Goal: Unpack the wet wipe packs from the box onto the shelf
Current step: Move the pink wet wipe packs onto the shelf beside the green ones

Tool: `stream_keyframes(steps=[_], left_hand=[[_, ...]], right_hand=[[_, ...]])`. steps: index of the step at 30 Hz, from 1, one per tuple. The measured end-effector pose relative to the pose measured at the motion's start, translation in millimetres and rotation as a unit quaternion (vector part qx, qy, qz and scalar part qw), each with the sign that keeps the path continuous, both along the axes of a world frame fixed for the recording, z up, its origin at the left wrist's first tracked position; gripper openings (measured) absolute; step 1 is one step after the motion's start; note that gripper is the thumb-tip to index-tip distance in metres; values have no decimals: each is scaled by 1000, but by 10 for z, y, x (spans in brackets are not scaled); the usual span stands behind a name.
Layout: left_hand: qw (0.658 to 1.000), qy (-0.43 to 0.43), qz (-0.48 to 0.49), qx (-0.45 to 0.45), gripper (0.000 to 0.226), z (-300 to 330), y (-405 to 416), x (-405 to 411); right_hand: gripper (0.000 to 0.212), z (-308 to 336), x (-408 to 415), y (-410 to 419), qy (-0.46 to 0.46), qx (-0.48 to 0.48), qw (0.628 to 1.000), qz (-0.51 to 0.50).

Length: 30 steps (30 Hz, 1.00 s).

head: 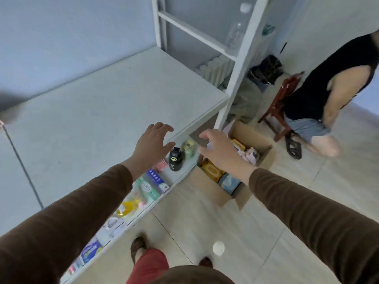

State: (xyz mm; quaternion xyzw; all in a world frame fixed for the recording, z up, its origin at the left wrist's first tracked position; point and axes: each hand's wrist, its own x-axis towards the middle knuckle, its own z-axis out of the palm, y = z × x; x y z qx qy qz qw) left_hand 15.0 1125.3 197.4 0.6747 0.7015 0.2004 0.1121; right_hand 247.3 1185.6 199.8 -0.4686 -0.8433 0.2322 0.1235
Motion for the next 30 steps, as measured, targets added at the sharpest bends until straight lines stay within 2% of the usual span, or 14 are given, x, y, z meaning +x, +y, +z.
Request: stream_keyframes(steps=[9, 14, 16, 18, 23, 26, 30], left_hand=[[996, -34, -43, -66, 36, -698, 1099, 1523], [987, -52, -51, -146, 39, -1320, 1795, 2058], [979, -43, -66, -189, 40, -1561, 2041, 2260], [971, -29, -77, -223, 41, -1797, 2289, 2445], [959, -10, -75, -274, 42, -2365, 2863, 2773], [952, 26, -82, -294, 39, -2739, 3226, 2903], [931, 43, -73, -355, 45, -3329, 3681, 3047]], right_hand=[[33, -752, 1568, 923, -25, -96, 990, -96], [28, -1315, 2171, 1600, -55, -197, 968, -145], [34, -1523, 2399, 1817, -70, -230, 958, -159], [40, -1709, 2608, 2040, -86, -256, 950, -155], [32, -2247, 2980, 2725, -121, -285, 940, -140], [34, -2679, 3134, 3202, -142, -302, 935, -121], [36, -3407, 3251, 3818, -203, -282, 935, -65]])
